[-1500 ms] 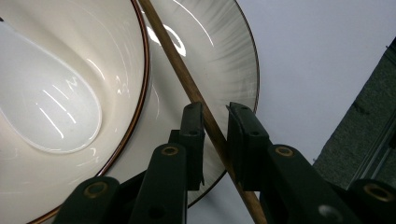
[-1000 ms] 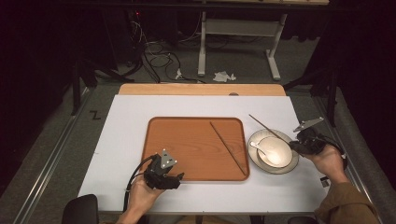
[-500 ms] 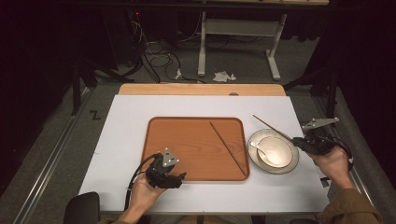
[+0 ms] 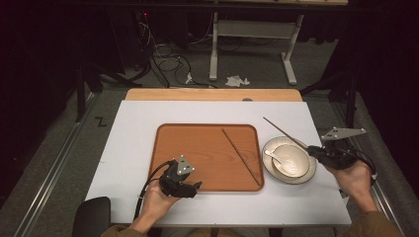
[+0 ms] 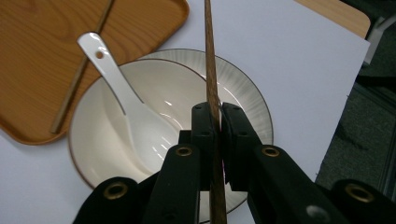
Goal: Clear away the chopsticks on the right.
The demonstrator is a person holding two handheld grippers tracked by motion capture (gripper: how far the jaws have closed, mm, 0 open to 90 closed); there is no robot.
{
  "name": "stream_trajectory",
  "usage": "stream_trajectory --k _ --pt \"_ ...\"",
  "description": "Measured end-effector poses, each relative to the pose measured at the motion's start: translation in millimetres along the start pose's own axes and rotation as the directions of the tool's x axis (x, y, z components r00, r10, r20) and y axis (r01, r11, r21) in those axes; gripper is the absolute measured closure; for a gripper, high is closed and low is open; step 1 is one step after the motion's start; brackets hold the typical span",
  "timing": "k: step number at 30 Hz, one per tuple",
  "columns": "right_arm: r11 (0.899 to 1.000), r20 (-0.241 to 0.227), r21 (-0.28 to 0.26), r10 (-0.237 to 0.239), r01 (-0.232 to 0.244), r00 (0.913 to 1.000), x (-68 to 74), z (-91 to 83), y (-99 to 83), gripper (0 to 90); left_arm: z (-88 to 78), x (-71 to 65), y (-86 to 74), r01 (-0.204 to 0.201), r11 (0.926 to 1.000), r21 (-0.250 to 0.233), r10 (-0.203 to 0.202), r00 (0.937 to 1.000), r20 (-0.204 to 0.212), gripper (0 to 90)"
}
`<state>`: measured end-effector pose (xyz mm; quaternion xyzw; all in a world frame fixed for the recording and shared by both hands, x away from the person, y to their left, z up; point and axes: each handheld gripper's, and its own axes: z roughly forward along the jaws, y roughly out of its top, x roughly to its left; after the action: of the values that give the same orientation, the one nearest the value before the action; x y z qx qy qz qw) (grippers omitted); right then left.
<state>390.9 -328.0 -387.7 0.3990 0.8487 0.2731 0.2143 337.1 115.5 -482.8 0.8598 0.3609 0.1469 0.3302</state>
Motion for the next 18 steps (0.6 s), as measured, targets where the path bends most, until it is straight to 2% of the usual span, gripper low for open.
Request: stream_trajectory --k 9,18 --pt "1.0 -0.032 -0.02 -0.011 0.011 0.9994 37.3 -12.1 6.5 85.2 3.0 -0.2 3.7 -0.006 1.0 -0.003 0.006 0.9998 0.021 32.1" --pt "0.999 -0.093 -0.04 -0.019 0.015 0.9955 73.8 -7.3 11.7 85.1 3.0 -0.5 4.6 -0.01 0.9999 -0.007 0.01 0.9997 0.024 32.1"
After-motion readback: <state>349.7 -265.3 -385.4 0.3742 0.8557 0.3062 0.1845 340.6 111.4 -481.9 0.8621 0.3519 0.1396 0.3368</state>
